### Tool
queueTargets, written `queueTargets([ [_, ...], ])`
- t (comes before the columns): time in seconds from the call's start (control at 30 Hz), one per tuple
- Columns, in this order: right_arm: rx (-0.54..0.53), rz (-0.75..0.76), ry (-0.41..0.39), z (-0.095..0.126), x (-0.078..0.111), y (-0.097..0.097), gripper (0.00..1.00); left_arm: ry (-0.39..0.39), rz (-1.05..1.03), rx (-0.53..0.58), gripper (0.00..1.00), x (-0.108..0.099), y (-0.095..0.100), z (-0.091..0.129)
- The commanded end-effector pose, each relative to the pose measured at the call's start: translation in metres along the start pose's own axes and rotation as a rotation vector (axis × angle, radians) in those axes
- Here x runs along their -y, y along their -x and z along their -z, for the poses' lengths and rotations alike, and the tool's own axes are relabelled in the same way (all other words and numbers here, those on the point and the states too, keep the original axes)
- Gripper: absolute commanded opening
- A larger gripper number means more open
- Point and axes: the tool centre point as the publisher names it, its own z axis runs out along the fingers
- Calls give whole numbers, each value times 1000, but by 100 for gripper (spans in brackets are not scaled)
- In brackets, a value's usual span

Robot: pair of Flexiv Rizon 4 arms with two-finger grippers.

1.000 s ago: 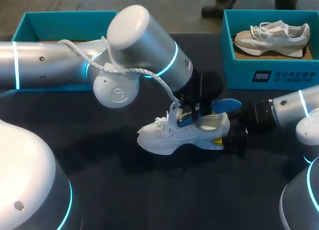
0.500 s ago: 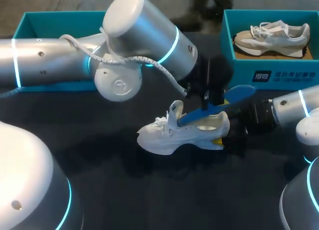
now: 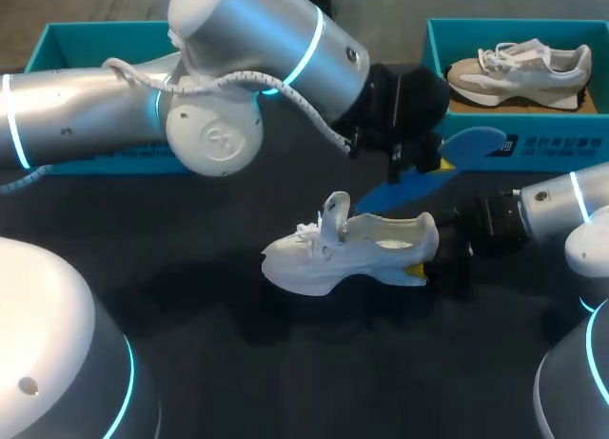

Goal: Take the shoe out of the shoebox, open the shoe tongue, remove and reinsert the insole, then place the shoe into the shoebox

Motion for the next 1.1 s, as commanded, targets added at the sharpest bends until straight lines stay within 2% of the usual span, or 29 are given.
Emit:
queueTargets([
  [0.03,1,-1,-6,-2,0,0,0,-12,-8,-25,0,6,2,11],
  [1.03,1,-1,-6,-2,0,0,0,-12,-8,-25,0,6,2,11],
  [1.1,1,-1,-6,-2,0,0,0,-17,28,-26,0,14,-4,15],
])
